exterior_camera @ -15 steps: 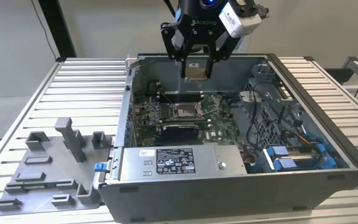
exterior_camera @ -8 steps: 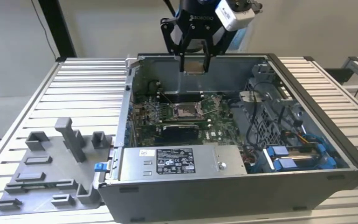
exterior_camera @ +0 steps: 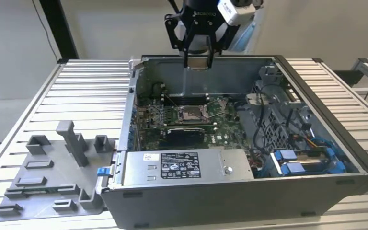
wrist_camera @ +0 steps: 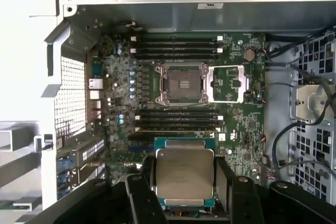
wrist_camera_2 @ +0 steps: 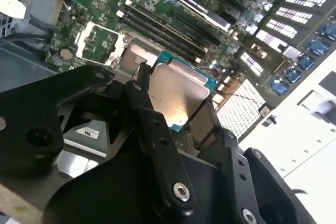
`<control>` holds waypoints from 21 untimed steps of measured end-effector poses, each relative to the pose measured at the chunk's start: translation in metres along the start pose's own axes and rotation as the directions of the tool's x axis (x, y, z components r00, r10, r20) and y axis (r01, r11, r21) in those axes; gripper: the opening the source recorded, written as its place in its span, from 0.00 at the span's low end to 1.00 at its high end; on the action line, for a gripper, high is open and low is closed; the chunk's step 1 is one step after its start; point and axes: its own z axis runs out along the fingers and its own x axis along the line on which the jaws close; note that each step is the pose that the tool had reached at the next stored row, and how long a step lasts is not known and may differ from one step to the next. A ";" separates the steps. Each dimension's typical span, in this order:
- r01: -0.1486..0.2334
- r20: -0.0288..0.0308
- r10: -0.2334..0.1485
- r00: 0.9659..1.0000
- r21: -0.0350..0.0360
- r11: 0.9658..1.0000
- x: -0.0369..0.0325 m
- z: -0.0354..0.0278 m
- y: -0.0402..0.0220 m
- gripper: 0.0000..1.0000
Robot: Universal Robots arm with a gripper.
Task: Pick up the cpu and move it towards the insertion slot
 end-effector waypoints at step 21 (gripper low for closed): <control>0.001 0.000 -0.001 1.000 0.000 1.000 -0.0060 0.0028 0.0308 0.00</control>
